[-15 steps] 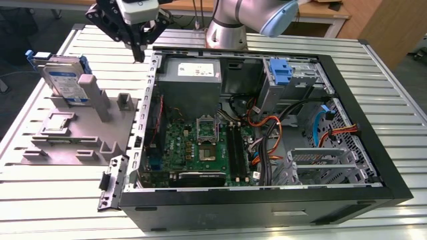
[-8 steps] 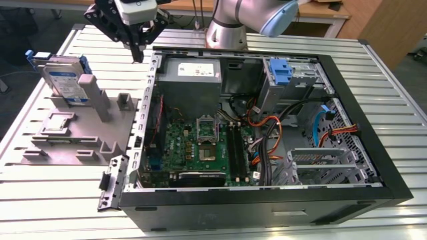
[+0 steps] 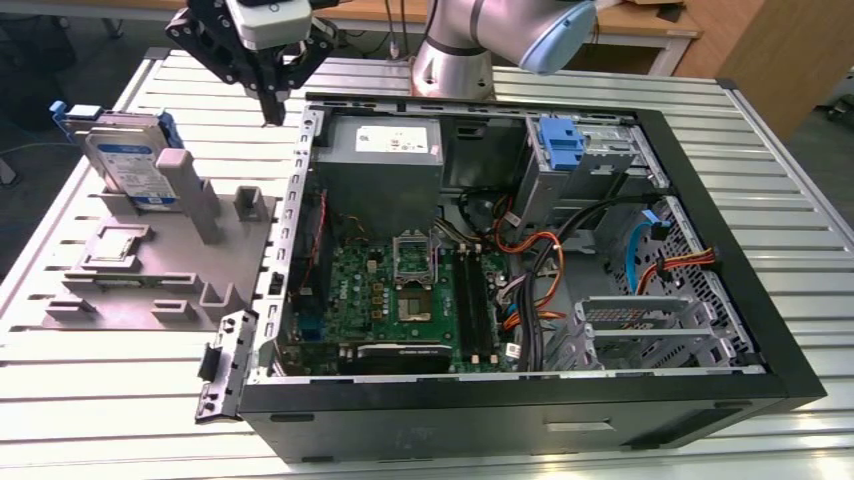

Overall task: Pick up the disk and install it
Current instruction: 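Reach for the disk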

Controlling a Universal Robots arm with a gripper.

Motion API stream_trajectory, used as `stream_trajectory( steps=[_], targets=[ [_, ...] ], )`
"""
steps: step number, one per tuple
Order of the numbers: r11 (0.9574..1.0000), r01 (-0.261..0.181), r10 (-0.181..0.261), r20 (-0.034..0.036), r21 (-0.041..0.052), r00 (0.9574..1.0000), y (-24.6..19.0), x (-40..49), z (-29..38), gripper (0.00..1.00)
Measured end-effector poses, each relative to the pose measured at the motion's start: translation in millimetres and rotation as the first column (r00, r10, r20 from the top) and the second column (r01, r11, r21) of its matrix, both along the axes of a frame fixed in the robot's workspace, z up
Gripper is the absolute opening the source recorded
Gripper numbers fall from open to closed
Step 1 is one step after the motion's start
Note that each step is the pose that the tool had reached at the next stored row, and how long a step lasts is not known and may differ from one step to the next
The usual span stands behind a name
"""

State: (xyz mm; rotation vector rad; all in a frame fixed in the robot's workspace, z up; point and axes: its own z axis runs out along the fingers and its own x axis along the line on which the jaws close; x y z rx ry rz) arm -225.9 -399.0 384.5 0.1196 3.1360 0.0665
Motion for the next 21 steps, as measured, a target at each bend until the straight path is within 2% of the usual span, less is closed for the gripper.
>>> stream_trajectory(
  steps=[21],
  targets=[
    [1.0,0.0,0.0,-0.0025,0.0002,1.0,0.0,-3.5,-1.2,0.1]
  ],
)
